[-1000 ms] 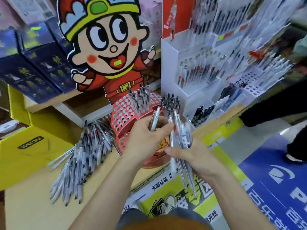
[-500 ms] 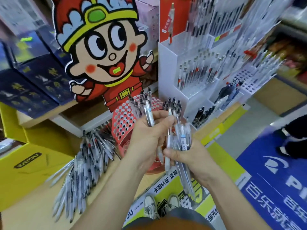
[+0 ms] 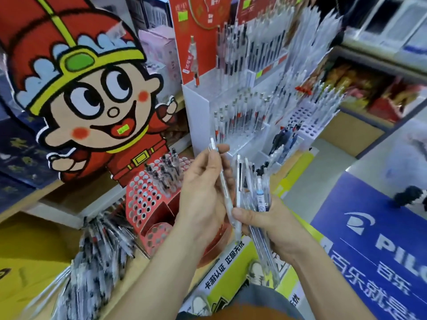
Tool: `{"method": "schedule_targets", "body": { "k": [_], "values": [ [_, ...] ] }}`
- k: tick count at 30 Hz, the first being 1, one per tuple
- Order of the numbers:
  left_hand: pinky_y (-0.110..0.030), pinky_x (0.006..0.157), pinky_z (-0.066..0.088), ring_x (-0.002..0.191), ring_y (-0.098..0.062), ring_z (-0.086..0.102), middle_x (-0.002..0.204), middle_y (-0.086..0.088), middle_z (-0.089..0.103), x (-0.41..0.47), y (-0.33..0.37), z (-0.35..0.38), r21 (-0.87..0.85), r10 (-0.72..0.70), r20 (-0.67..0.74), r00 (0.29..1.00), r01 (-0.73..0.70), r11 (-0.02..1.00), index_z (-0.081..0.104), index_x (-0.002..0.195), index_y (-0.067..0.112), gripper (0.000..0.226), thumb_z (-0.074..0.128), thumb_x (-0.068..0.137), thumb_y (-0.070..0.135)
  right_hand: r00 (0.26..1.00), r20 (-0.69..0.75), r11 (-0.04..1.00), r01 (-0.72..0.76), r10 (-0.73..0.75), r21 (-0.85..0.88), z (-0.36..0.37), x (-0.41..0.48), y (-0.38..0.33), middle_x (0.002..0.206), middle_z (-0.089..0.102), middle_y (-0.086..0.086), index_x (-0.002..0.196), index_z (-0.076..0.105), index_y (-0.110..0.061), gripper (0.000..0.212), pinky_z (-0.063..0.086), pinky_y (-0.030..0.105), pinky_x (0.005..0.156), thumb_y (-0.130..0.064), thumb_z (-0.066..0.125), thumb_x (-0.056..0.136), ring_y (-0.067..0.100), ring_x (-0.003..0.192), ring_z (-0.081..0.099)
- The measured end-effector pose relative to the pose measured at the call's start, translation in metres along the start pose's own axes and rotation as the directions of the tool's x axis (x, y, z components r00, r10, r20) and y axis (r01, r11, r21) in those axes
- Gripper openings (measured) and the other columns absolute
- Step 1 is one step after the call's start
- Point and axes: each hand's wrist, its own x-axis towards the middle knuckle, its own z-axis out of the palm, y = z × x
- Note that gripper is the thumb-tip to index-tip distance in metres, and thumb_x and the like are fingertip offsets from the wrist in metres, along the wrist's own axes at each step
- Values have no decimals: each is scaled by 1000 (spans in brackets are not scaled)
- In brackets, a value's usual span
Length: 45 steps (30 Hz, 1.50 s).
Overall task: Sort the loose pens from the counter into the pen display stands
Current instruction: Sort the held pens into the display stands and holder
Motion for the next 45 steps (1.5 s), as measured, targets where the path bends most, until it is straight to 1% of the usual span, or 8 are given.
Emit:
{"method": "schedule_targets", "body": {
  "k": [4,8,16,20,24,28,39,45],
  "values": [
    [-30,62,46,64,-16,51,71,-2,52,25,-11,22,199,47,29,998,-52,979,72,95,17,14,63,87,24,998,-44,993,30,-35,-110,-45,14,-15,75,63,32,75,70,-6,23,48,28,56,-22,84,66,28,62,60],
    [-25,60,47,65,-16,54,70,1,60,60,-22,53,461,219,28,975,-207,863,74,92,30,15,70,79,25,992,-112,984,35,-55,-173,-113,35,-42,63,68,5,67,72,-21,17,49,24,57,-17,86,59,14,58,64],
    [-22,63,51,62,-10,62,68,4,69,125,-61,151,659,278,154,948,-308,686,72,81,21,14,73,79,8,990,-127,966,17,-52,-259,-244,74,-91,56,65,8,73,64,0,18,48,20,54,-4,82,72,12,52,59],
    [-24,71,54,67,-7,65,70,11,69,158,-89,190,706,398,120,909,-360,609,71,84,25,19,74,81,7,952,-305,982,-53,-5,-182,-306,81,-104,71,66,25,82,63,12,16,45,16,49,-2,71,82,4,51,61],
    [-14,75,51,73,8,63,71,28,66,197,-128,213,802,400,125,908,-330,498,68,87,27,20,74,81,10,886,-463,994,-64,18,-84,-354,84,-112,54,59,3,92,63,12,27,39,17,39,-11,72,80,7,44,54],
    [-35,80,55,78,-7,66,78,18,68,232,-175,223,858,299,144,943,-270,436,66,86,29,19,72,84,11,837,-547,997,-65,28,-48,-384,94,-119,63,61,9,90,67,6,48,41,29,55,-30,78,60,11,49,55],
    [-35,77,55,86,-18,68,95,-2,71,280,-164,244,823,574,447,686,-567,38,67,106,7,16,65,90,8,870,-492,998,56,-46,6,-408,155,-163,78,76,6,79,71,-4,13,48,17,54,-14,70,71,7,57,63],
    [-14,71,41,77,-11,62,87,0,72,312,-179,251,887,486,416,769,-460,-32,72,100,8,17,67,83,8,906,-418,998,54,-62,-30,-418,190,-182,75,75,2,86,69,0,28,46,15,52,-20,71,67,4,55,61]
  ]
}}
